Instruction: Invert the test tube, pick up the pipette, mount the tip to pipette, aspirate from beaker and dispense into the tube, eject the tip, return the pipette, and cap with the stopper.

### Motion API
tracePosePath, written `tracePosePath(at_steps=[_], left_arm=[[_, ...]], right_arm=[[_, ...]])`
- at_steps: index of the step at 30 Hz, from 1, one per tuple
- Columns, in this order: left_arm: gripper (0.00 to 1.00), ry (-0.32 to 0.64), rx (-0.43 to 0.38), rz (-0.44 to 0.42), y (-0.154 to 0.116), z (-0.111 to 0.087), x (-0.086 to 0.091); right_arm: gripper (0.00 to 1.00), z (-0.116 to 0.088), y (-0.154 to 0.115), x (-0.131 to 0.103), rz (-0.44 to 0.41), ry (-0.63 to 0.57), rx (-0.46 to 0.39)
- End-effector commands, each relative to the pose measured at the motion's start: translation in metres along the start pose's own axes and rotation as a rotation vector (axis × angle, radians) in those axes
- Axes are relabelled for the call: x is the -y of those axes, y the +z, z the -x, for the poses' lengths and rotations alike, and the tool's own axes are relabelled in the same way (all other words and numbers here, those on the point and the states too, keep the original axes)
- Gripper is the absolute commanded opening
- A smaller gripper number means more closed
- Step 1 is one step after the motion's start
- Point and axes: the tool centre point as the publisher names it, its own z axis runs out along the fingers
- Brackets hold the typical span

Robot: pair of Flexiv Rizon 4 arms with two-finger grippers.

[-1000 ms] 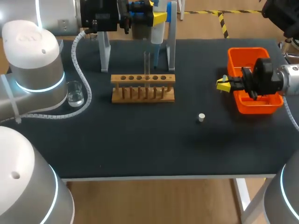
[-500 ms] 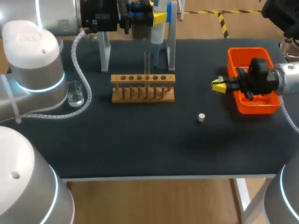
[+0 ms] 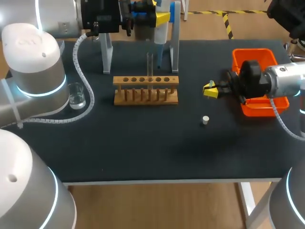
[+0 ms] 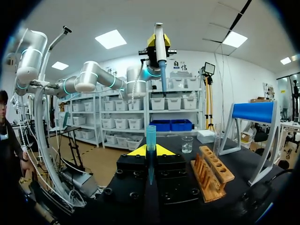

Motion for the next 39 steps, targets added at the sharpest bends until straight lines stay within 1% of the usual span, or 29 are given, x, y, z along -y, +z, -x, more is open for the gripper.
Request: tracePosePath(at_steps=[1, 10, 33, 39], left_arm=[[0.00, 0.002, 0.005, -0.009, -0.0059, -0.0054, -0.0014], [0.00, 0.004, 0.009, -0.033, -0.0111, -0.0082, -0.0021], [0.00, 0.001, 0.011, -0.017, -0.0122, -0.0097, -0.0040], [0.00, 0.001, 0.011, -0.017, -0.0122, -0.0097, -0.0040]], right_arm=[[0.00, -0.0002, 0.0036, -0.0002, 0.002, -0.001, 0.002], [0.00, -0.0010, 0.0096, -0.0013, 0.009, -0.003, 0.000], [0.00, -0.0011, 0.0122, -0.0005, 0.020, -0.007, -0.006], [0.00, 0.0020, 0.0124, 0.0017, 0.001, 0.004, -0.001]])
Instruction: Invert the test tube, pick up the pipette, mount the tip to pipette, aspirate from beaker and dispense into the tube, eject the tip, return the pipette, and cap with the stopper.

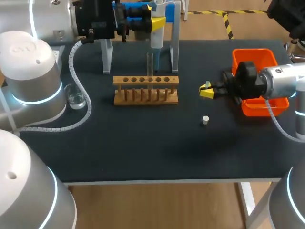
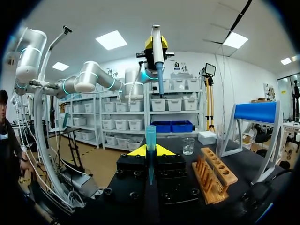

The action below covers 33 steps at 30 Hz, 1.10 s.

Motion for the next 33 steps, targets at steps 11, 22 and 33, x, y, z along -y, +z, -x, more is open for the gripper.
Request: tracePosePath(at_steps=[11, 22, 33], left_arm=[[0.00, 0.000, 0.000, -0.001, -0.001, -0.001, 0.000], [0.00, 0.000, 0.000, -0.001, -0.001, -0.001, 0.000], [0.00, 0.000, 0.000, -0.001, -0.001, -0.001, 0.000]], right_arm=[[0.00, 0.009, 0.025, -0.008, -0.011, 0.009, -0.006], [0.00, 0.015, 0.056, -0.012, -0.010, 0.011, -0.034], [0.00, 0.019, 0.086, -0.019, -0.014, -0.005, -0.072]])
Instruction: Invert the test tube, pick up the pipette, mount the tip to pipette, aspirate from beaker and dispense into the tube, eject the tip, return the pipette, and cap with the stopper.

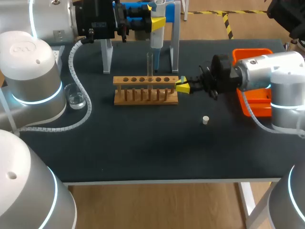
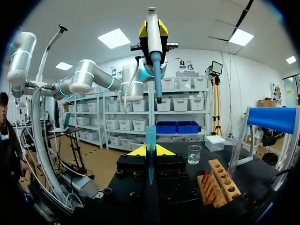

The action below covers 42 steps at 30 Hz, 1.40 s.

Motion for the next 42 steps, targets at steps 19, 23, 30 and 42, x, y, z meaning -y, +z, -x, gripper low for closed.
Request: tracePosePath(at_steps=[19, 23, 30, 42], left_arm=[[0.00, 0.000, 0.000, -0.001, -0.001, -0.001, 0.000], [0.00, 0.000, 0.000, -0.001, -0.001, -0.001, 0.000], [0.00, 0.000, 0.000, -0.001, -0.001, -0.001, 0.000], [0.00, 0.000, 0.000, -0.001, -0.001, -0.001, 0.000]], right_arm=[[0.00, 0.008, 0.039, -0.002, -0.018, -0.026, -0.040], [0.00, 0.008, 0.044, -0.003, -0.016, -0.028, -0.042], [0.00, 0.009, 0.053, -0.007, -0.014, -0.035, -0.051], [0.00, 0.012, 0.061, -0.009, -0.011, -0.038, -0.061]])
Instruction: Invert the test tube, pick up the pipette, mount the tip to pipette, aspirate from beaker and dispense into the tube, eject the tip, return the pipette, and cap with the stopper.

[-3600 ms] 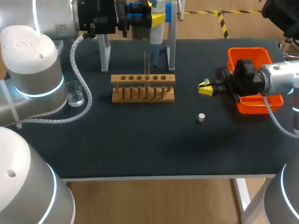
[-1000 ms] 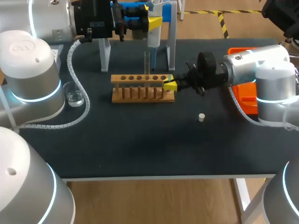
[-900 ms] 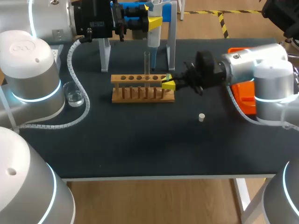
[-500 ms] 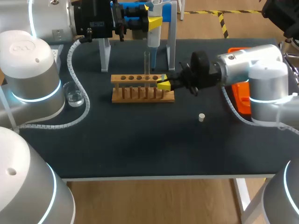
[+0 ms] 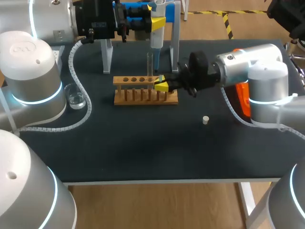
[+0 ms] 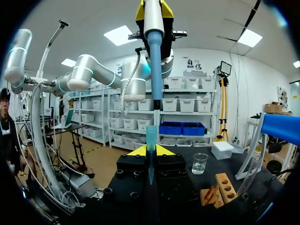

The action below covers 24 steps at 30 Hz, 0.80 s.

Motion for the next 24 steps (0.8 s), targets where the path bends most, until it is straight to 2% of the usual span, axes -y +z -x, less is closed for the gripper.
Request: tracePosePath(at_steps=[1, 24], left_arm=[[0.00, 0.000, 0.000, -0.001, -0.0013, -0.0008, 0.0002], [0.00, 0.000, 0.000, -0.001, -0.0013, -0.0008, 0.0002]], right_arm=[[0.00, 0.0032, 0.0031, 0.0002, -0.001, 0.000, -0.001], [0.00, 0.0063, 0.0093, -0.0005, 0.006, -0.005, 0.012]])
